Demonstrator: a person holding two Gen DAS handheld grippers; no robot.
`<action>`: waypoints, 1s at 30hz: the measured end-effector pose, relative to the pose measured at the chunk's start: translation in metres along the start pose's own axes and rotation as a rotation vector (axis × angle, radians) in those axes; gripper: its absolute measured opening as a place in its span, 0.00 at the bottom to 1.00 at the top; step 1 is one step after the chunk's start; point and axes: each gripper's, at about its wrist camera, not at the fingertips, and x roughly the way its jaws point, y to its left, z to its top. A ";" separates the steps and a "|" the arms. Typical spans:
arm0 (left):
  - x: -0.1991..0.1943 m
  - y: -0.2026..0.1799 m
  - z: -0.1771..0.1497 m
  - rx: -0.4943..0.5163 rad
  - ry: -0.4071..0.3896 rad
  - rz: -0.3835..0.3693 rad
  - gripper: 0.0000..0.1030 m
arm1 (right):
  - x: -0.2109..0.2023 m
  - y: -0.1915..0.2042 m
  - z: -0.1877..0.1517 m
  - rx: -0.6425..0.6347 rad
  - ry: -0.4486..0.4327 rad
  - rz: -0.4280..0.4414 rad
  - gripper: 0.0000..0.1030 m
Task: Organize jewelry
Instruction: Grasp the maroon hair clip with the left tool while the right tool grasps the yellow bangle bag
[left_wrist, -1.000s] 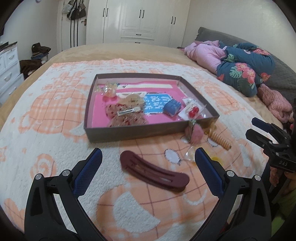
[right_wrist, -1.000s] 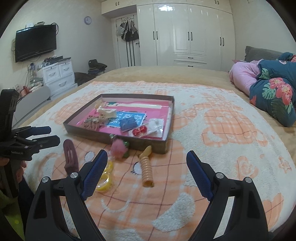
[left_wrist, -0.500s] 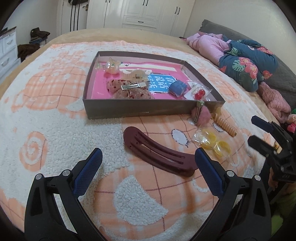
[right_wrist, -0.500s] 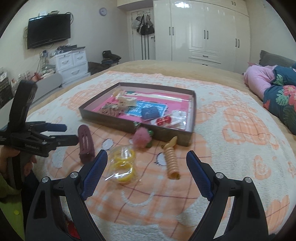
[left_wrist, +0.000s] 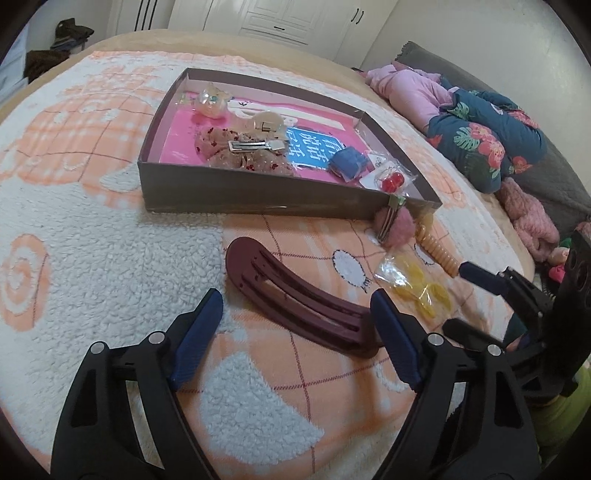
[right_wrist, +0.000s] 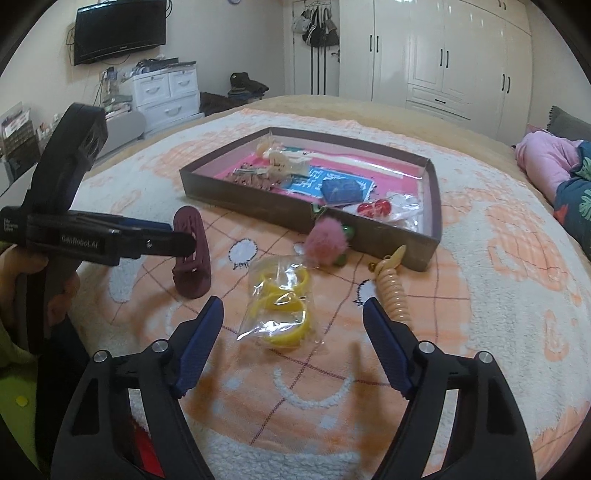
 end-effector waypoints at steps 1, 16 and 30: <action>0.001 0.000 0.001 0.002 -0.001 -0.001 0.71 | 0.002 0.001 0.000 -0.003 0.004 0.003 0.71; 0.014 0.001 0.009 -0.005 -0.017 -0.017 0.46 | 0.029 0.010 -0.001 -0.033 0.038 0.000 0.58; 0.007 0.007 0.010 -0.026 -0.040 -0.050 0.11 | 0.021 0.011 -0.004 -0.056 0.025 -0.001 0.39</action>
